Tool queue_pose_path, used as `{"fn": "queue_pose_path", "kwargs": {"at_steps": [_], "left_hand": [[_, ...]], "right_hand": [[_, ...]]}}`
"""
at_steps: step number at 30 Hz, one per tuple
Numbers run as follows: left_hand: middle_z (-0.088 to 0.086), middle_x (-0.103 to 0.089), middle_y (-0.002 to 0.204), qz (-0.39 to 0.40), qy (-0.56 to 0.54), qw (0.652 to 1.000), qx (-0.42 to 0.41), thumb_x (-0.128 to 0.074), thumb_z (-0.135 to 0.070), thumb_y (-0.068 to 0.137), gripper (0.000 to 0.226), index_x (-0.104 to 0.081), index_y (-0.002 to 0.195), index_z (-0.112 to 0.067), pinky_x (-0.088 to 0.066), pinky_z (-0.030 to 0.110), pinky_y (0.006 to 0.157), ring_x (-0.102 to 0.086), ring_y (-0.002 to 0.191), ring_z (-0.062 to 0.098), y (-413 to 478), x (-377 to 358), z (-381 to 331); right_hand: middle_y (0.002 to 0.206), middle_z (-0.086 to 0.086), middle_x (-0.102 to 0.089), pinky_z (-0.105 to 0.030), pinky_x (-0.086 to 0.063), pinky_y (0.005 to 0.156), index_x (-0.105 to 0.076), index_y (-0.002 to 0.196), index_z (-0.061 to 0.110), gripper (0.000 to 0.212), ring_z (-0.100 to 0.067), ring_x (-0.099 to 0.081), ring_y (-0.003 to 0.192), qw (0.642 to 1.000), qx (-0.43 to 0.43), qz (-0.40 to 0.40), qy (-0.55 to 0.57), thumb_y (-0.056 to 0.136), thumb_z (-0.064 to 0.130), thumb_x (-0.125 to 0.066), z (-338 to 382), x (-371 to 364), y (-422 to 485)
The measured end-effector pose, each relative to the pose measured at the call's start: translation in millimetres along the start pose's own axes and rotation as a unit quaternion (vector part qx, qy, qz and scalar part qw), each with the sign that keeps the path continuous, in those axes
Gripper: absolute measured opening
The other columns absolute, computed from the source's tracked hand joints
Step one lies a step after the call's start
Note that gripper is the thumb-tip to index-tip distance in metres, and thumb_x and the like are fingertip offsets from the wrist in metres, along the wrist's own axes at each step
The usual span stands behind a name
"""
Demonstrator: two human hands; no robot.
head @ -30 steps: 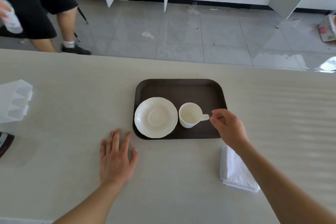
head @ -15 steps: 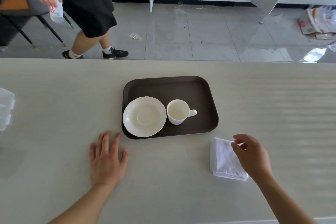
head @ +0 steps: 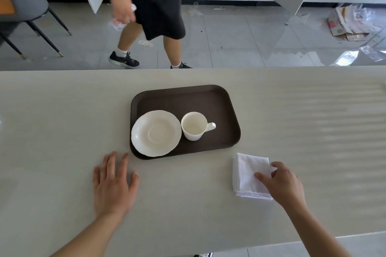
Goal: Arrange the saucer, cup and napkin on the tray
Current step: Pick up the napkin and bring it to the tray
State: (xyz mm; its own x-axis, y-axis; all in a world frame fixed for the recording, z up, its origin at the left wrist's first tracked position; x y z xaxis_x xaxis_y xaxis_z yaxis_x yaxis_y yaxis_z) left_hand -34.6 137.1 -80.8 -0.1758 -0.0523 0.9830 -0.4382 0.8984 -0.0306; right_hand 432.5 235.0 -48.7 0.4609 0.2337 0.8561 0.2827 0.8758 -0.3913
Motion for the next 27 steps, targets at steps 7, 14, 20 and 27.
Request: {"fn": "queue_pose_path", "kwargs": {"at_steps": [7, 14, 20, 27], "left_hand": [[0.016, -0.036, 0.154, -0.002, 0.001, 1.000, -0.002, -0.030, -0.047, 0.086, 0.067, -0.045, 0.144, -0.017, -0.015, 0.052, 0.121, -0.027, 0.146, 0.033, -1, 1, 0], [0.017, -0.036, 0.154, -0.001, -0.002, 1.000, -0.001, -0.030, -0.046, 0.086, 0.068, -0.045, 0.145, -0.016, -0.015, 0.053, 0.121, -0.027, 0.146, 0.034, 0, 3, -3], [0.017, -0.036, 0.155, 0.001, 0.000, 1.000, -0.004, -0.030, -0.046, 0.086, 0.068, -0.045, 0.145, -0.016, -0.014, 0.053, 0.121, -0.026, 0.146, 0.033, -1, 3, -2], [0.017, -0.037, 0.153, -0.002, -0.001, 1.000, -0.008, -0.032, -0.045, 0.087, 0.065, -0.045, 0.144, -0.016, -0.016, 0.053, 0.120, -0.029, 0.145, 0.035, -1, 3, -2]], "right_hand": [[0.097, -0.002, -0.073, -0.032, -0.045, 0.065, -0.063, 0.112, 0.013, 0.046, -0.027, -0.068, 0.084, 0.999, -0.018, -0.001, 0.027, 0.078, 0.039, -0.079, 1, -1, 3], [0.074, 0.000, -0.065, -0.036, -0.049, 0.058, -0.055, 0.080, 0.017, 0.026, -0.023, -0.062, 0.068, 0.994, -0.020, -0.016, 0.109, 0.075, 0.027, -0.079, 0, -5, -3], [0.084, 0.001, -0.066, -0.036, -0.051, 0.061, -0.054, 0.093, 0.017, 0.018, -0.022, -0.062, 0.074, 0.989, 0.015, -0.019, 0.148, 0.086, 0.023, -0.070, 10, -4, -8], [0.089, 0.001, -0.071, -0.035, -0.053, 0.059, -0.055, 0.091, 0.024, 0.020, -0.023, -0.068, 0.079, 0.957, 0.004, -0.023, 0.291, 0.084, 0.019, -0.073, 28, 16, -3]]}}
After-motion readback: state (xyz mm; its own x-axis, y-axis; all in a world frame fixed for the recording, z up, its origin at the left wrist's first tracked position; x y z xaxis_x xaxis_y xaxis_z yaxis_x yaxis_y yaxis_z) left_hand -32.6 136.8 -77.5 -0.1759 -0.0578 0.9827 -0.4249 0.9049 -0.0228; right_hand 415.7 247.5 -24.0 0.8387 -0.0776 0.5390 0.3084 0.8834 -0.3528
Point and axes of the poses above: each hand's wrist, its own y-axis towards the middle knuckle, its own x-axis out of the back of the hand, z = x × y, the point moved 8 cm from there along y, towards the middle knuckle
